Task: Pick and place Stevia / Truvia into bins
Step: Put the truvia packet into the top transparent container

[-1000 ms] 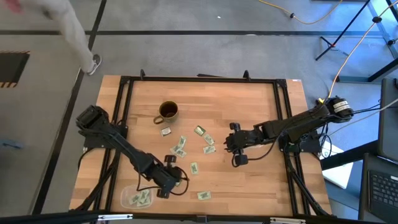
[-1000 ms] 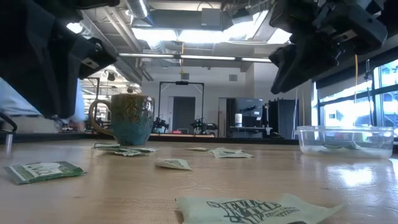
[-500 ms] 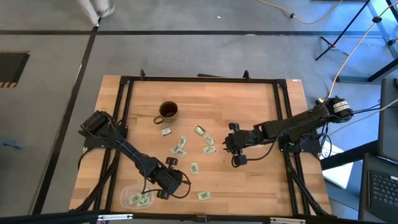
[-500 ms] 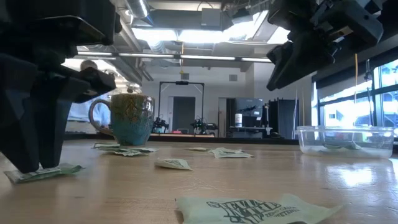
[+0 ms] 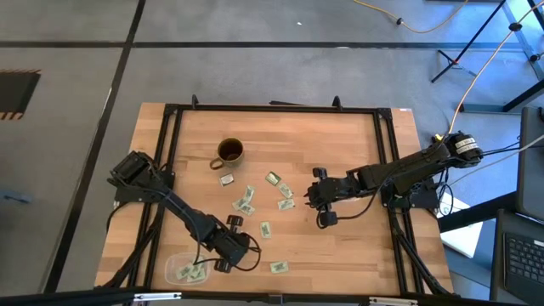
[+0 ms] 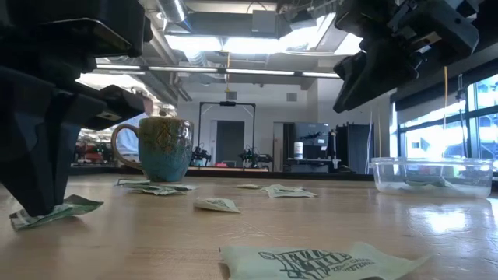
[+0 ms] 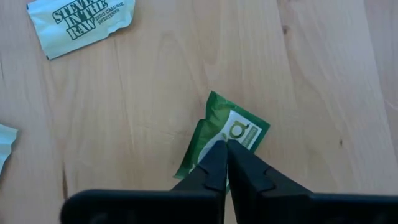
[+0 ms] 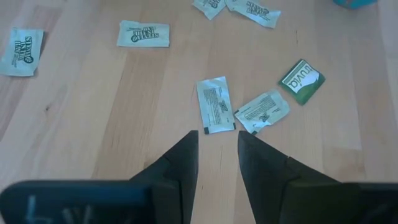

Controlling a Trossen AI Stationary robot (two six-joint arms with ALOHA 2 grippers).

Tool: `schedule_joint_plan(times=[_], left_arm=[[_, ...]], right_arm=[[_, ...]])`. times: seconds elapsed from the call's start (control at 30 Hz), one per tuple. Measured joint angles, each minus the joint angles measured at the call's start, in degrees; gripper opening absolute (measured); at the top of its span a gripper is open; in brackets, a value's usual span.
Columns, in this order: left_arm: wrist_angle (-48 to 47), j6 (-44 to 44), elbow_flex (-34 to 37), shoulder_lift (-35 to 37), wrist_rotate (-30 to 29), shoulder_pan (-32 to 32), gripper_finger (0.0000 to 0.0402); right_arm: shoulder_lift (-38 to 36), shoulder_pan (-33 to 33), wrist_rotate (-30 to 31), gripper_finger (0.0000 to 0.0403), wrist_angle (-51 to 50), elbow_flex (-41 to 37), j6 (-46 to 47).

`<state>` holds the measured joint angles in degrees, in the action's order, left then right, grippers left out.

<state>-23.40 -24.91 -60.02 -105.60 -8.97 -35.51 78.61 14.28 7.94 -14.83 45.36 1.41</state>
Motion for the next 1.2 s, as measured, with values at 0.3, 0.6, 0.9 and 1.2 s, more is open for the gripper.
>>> schedule_joint_plan(times=[0.3, 0.6, 0.9, 1.2], left_arm=[[-1.12, 0.07, -3.14, -0.17, -0.08, 0.75, 0.0002], [-0.37, -9.94, -9.03, 1.71, -1.99, 5.95, 0.0003], [6.04, -8.54, -11.9, 1.73, -1.35, 11.88, 0.0004], [19.51, -7.34, -12.05, 1.75, 8.54, 17.44, 0.0002]], right_arm=[[0.0, 0.63, -0.09, 0.0116, 2.68, 0.0, -1.84], [0.0, 4.3, -0.15, 0.0116, 11.87, 0.0, -14.37], [0.0, 10.55, -0.07, 0.0116, 16.57, 0.0, -26.99], [0.04, 14.35, 4.06, 0.0117, 18.57, 0.0, -34.32]])
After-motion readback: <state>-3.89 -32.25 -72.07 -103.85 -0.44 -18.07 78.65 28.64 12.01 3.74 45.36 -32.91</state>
